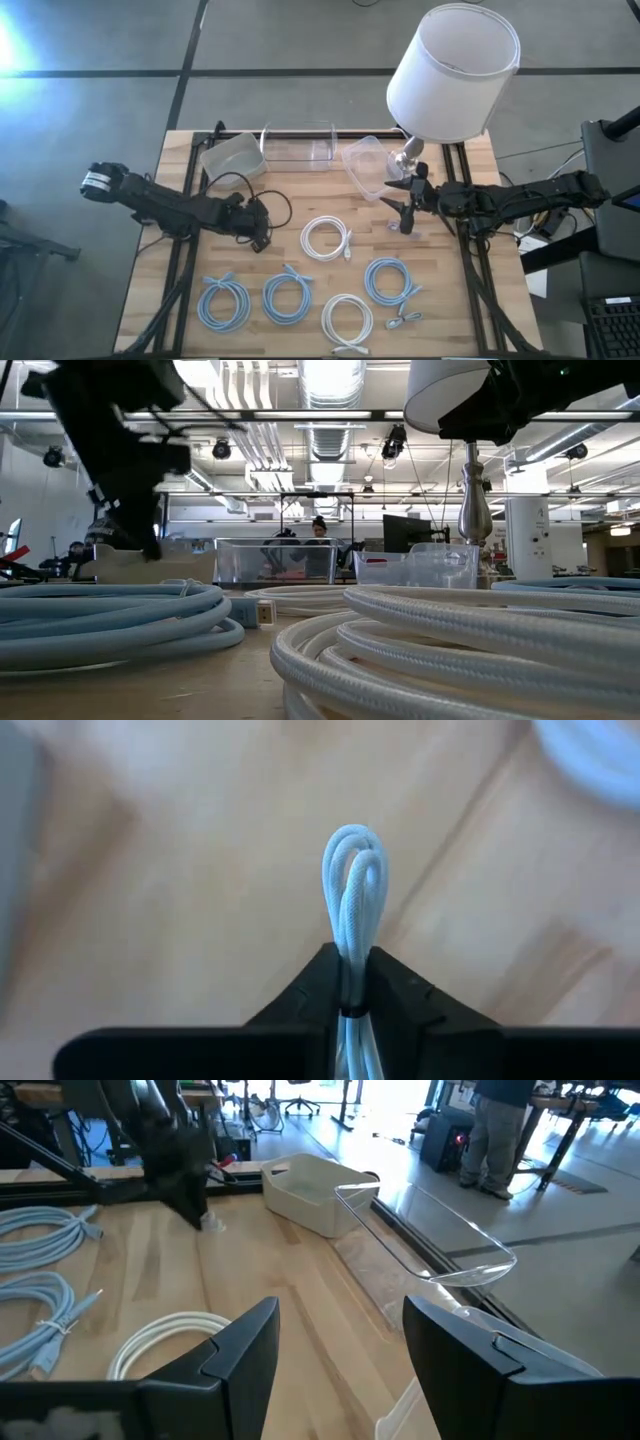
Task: Pick & Place USB Port
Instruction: Put the white charger cable into the gray bin, then put the purple charger cable into the gray bin
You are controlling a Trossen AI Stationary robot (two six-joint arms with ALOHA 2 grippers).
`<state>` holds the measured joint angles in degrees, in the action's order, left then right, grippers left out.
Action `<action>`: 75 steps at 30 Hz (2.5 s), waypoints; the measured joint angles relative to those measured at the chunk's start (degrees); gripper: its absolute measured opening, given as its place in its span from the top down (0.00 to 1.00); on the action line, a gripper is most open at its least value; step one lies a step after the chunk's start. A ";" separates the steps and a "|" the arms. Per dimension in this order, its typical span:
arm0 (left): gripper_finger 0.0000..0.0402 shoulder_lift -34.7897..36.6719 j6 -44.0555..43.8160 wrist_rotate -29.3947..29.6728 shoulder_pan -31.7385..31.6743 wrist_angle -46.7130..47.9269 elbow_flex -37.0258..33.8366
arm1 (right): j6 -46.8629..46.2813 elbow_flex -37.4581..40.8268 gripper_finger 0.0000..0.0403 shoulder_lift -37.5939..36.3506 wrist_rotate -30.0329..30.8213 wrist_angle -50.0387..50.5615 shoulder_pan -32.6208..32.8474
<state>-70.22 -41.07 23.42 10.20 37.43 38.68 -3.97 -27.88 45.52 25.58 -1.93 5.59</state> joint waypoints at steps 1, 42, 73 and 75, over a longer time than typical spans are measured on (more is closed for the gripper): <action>0.90 0.00 1.15 2.04 -0.02 0.47 1.26 | 0.01 0.01 0.48 0.00 0.00 0.00 -0.01; 0.90 0.02 40.12 -3.93 -49.61 -2.57 3.82 | 2.69 0.02 0.48 0.02 -0.02 -0.04 -0.01; 0.75 0.02 41.08 -3.61 -52.73 -15.20 -7.22 | 3.11 0.02 0.48 0.02 -0.02 -0.04 0.01; 0.73 0.02 41.07 -2.99 -52.73 -16.02 -7.22 | 3.11 0.02 0.48 0.02 -0.02 -0.04 -0.01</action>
<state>-70.19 -0.01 20.43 -42.52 21.41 31.46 -0.86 -27.86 45.54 25.56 -1.98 5.58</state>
